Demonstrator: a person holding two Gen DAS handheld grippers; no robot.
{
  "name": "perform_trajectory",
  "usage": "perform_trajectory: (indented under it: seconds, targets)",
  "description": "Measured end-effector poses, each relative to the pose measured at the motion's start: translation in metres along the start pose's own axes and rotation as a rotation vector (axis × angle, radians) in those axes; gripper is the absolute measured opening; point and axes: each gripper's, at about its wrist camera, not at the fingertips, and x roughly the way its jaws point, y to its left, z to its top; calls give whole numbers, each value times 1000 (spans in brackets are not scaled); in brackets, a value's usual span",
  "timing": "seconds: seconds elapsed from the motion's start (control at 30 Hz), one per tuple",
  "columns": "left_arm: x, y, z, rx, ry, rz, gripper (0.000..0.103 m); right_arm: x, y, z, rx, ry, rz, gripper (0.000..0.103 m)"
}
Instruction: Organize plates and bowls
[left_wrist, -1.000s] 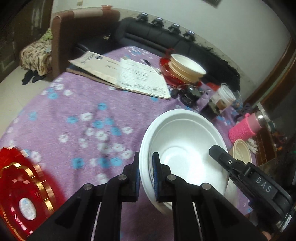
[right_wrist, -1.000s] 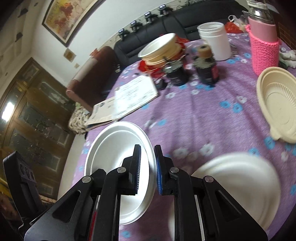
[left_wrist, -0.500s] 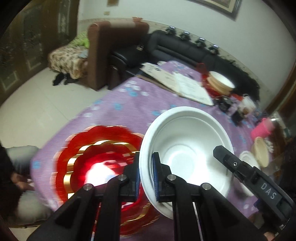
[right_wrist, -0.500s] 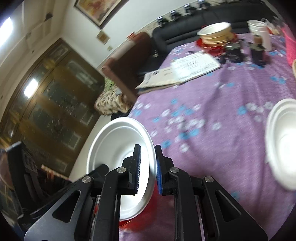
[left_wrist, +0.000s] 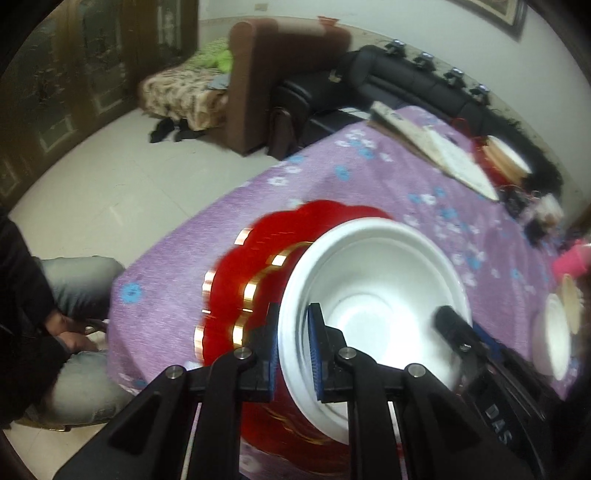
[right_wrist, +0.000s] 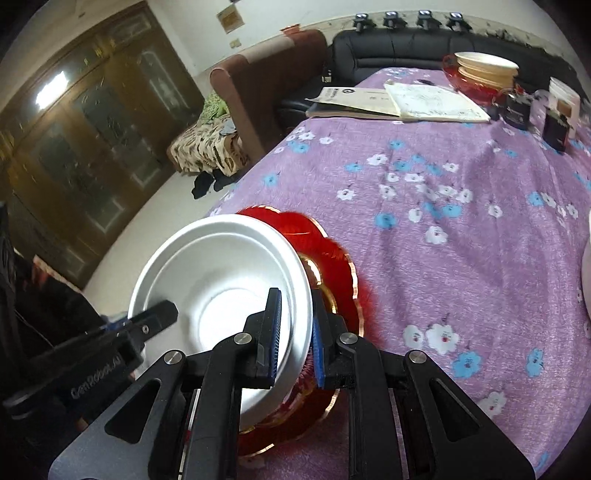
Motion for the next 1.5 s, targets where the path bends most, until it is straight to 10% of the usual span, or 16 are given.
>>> perform_trajectory:
  seconds: [0.37, 0.6, 0.73, 0.9, 1.07, 1.5]
  targets:
    - [-20, 13, 5, -36, -63, 8, 14, -45, -21, 3, -48, -189, -43, 15]
    - [-51, -55, -4, 118, -105, -123, 21, -101, -88, -7, 22, -312, -163, 15]
    - [-59, -120, -14, 260, -67, -226, 43, -147, -149, -13, 108, -351, -211, 15]
    - [-54, -187, -26, 355, 18, -335, 43, -204, -247, -22, 265, -345, -246, 14]
    - [-35, -243, -20, 364, 64, -349, 43, -218, -329, -39, 507, -359, -106, 17]
    - [29, -305, -33, 375, 162, -280, 43, -188, -356, -48, 643, -208, -46, 16]
